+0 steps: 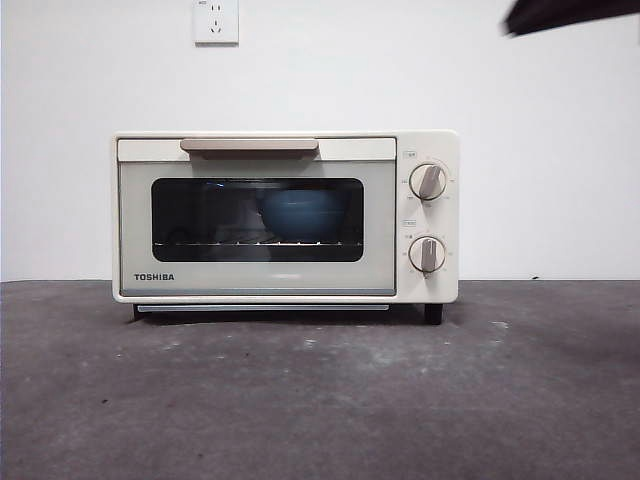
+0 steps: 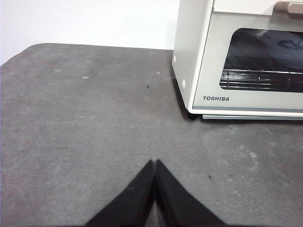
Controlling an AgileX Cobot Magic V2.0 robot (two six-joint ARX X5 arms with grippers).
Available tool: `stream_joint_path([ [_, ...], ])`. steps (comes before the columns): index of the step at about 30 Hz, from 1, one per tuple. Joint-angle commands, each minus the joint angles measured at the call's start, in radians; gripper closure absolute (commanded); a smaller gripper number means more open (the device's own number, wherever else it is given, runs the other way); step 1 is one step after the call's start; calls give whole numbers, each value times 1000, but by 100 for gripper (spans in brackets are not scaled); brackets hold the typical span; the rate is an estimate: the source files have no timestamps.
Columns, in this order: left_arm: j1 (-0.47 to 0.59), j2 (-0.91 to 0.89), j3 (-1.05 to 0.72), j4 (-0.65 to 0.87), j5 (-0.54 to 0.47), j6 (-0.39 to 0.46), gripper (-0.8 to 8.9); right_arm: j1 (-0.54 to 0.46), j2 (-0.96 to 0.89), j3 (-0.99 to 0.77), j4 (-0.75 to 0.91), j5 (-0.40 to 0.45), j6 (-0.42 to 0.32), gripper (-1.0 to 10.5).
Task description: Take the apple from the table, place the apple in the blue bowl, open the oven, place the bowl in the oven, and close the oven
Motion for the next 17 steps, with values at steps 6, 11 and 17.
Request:
stream_joint_path([
  [6, 2, -2, -24, -2, 2, -6, 806, -315, -162, -29, 8, -100, -109, 943],
  [11, 2, -2, -24, -2, 2, -6, 806, -483, -280, -109, 21, -101, -148, 943],
  [17, 2, -2, -24, -2, 2, -6, 806, -560, -431, -321, 170, -96, -146, 943],
])
